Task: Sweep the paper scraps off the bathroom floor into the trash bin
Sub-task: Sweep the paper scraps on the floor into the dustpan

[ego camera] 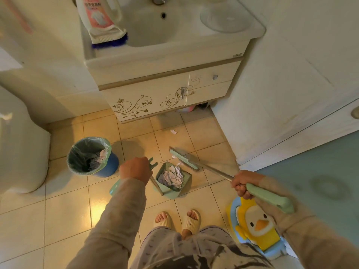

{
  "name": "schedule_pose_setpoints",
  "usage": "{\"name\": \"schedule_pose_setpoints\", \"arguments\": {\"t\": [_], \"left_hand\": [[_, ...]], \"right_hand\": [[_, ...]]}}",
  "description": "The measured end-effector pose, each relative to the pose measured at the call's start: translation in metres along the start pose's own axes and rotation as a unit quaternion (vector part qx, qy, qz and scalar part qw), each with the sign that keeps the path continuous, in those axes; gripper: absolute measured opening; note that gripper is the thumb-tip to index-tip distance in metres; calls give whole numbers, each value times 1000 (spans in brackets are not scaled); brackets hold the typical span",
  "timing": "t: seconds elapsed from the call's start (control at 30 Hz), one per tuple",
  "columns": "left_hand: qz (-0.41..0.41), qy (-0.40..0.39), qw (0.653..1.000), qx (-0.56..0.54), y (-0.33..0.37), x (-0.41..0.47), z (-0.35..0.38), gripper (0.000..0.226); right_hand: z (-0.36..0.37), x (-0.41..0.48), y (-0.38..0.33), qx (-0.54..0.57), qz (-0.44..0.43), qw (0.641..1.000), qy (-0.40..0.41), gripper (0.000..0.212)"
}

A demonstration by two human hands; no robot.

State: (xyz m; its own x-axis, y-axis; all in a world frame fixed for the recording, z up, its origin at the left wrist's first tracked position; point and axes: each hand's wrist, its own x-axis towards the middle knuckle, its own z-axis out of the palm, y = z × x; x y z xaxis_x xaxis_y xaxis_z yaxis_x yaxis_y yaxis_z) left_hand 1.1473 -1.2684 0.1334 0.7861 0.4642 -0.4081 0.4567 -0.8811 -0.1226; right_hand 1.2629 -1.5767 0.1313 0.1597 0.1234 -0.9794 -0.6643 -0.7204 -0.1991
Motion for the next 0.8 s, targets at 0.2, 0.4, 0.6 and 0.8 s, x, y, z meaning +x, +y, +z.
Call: {"name": "schedule_pose_setpoints", "arguments": {"t": [0.2, 0.4, 0.6, 0.8], "left_hand": [[-2, 1, 1000, -3, 8, -7, 2, 23], [-12, 4, 1000, -9, 10, -8, 4, 21], [-4, 2, 1000, -13, 9, -2, 5, 19], [14, 4, 999, -32, 9, 5, 1, 22]], "right_hand": [[22, 19, -51, -139, -48, 985, 84, 25], [57, 49, -61, -242, -42, 962, 117, 21], [53, 34, -19, -285, 49, 956, 49, 22], [17, -1, -2, -207, 64, 976, 31, 36]]}}
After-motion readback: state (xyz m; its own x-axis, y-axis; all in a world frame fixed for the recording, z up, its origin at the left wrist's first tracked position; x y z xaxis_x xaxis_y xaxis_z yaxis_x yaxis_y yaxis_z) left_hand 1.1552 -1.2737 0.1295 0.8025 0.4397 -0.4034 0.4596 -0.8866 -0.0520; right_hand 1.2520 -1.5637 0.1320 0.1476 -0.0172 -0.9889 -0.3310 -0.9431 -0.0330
